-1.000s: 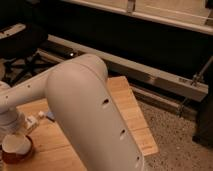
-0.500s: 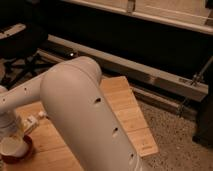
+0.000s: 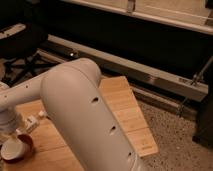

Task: Place the ceramic cup in the ceramic bowl

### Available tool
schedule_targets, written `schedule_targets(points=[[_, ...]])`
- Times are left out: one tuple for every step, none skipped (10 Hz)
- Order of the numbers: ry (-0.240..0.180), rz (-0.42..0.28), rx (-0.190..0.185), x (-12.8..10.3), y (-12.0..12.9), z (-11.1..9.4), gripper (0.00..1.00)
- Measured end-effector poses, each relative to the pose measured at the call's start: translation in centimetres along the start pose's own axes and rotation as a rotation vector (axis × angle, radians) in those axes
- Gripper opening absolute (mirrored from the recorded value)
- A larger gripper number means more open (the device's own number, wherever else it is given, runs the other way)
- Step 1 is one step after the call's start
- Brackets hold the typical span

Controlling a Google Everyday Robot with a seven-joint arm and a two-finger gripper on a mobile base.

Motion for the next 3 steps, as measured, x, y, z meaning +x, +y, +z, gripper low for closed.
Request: schedule_targets(points=[[0.006,0.006,-0.008,0.02,-0.22,0.07,0.80],[0.011,0.014,-0.017,0.00,-0.45,0.10,0.80],[0.011,0.026,-0.022,-0.08,-0.88,-0.11,0.80]])
